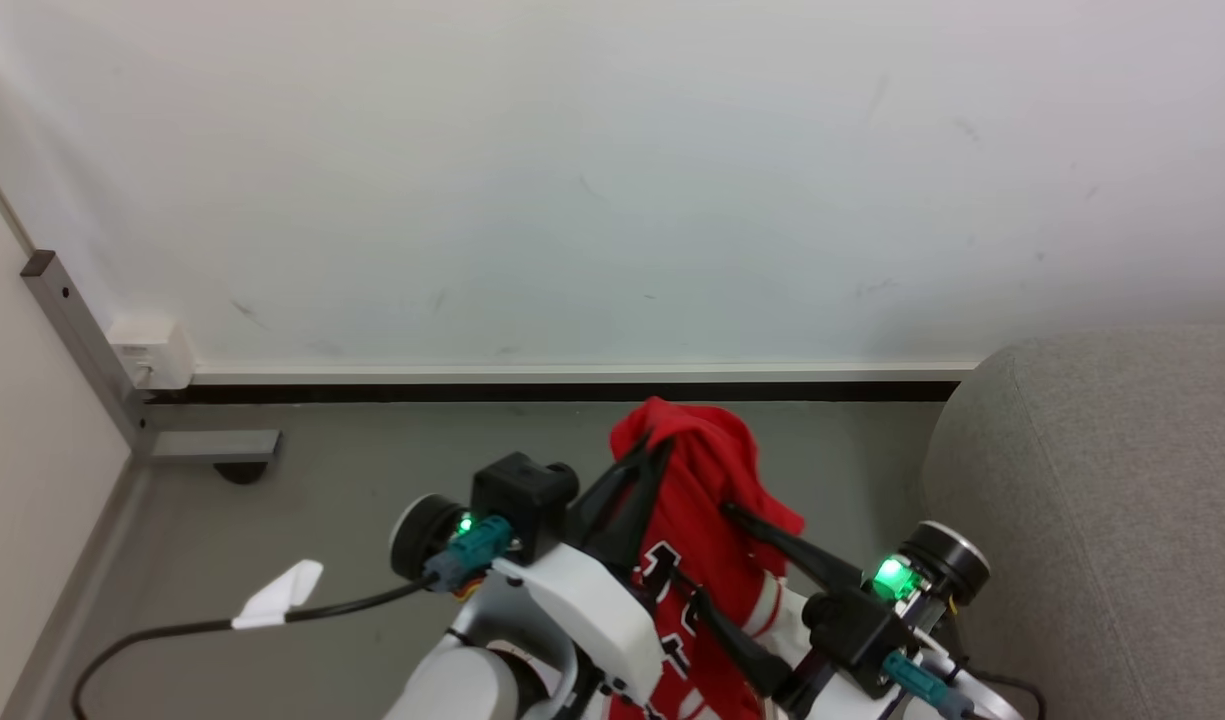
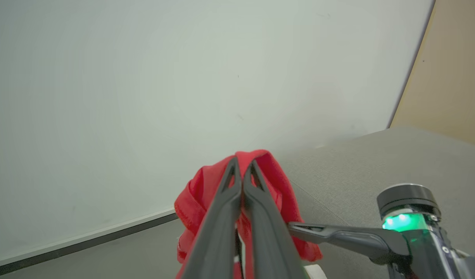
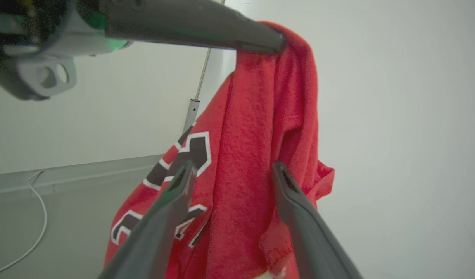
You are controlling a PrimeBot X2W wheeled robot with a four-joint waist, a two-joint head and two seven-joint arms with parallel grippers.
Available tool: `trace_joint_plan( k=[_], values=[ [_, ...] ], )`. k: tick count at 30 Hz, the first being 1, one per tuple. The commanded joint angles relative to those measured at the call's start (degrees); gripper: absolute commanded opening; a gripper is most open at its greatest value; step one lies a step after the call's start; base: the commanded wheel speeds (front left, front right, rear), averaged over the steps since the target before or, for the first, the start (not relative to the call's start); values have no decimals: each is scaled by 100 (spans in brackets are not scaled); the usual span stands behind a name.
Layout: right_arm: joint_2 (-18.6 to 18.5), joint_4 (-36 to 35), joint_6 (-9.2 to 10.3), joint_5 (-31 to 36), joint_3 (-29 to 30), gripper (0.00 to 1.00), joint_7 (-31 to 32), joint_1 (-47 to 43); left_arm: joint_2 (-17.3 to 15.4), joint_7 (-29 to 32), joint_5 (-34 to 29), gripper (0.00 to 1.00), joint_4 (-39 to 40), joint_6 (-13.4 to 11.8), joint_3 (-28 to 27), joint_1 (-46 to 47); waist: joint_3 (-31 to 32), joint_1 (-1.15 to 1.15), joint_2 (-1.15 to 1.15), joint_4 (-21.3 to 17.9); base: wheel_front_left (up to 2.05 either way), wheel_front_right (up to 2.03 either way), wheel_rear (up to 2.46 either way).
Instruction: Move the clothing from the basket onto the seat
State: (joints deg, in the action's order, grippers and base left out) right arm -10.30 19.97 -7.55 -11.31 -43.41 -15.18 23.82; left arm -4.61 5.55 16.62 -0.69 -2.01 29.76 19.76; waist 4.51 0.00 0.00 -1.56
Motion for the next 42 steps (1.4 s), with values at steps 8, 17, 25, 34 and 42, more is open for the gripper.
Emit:
trace_joint_plan(
  k=[8, 17, 25, 34, 42],
  values=[
    [496, 1177, 12, 294, 93, 100, 61, 240, 113, 73, 85, 0, 152, -40, 420, 97, 38, 0, 0, 75, 0, 0, 0],
    [670, 1604, 12, -462, 59, 0, 6, 454, 63, 30, 102, 0, 70, -199, 423, 138, 13, 0, 0, 56, 0, 0, 0],
    [426, 970, 12, -578, 895, 0, -2, 212, -91, -139, 55, 100, -45, -262, 347, 44, -81, 0, 0, -76, 0, 0, 0],
    [-104, 299, 12, -501, 1696, 0, -5, -128, -119, -295, 180, 100, -314, -156, 447, -93, -208, 0, 0, -439, 0, 0, 0],
    [-398, -27, 12, -412, 2096, 0, 17, -302, -68, -464, 236, 100, -464, -108, 536, -120, -342, 0, 0, -1029, 0, 0, 0]
  ],
)
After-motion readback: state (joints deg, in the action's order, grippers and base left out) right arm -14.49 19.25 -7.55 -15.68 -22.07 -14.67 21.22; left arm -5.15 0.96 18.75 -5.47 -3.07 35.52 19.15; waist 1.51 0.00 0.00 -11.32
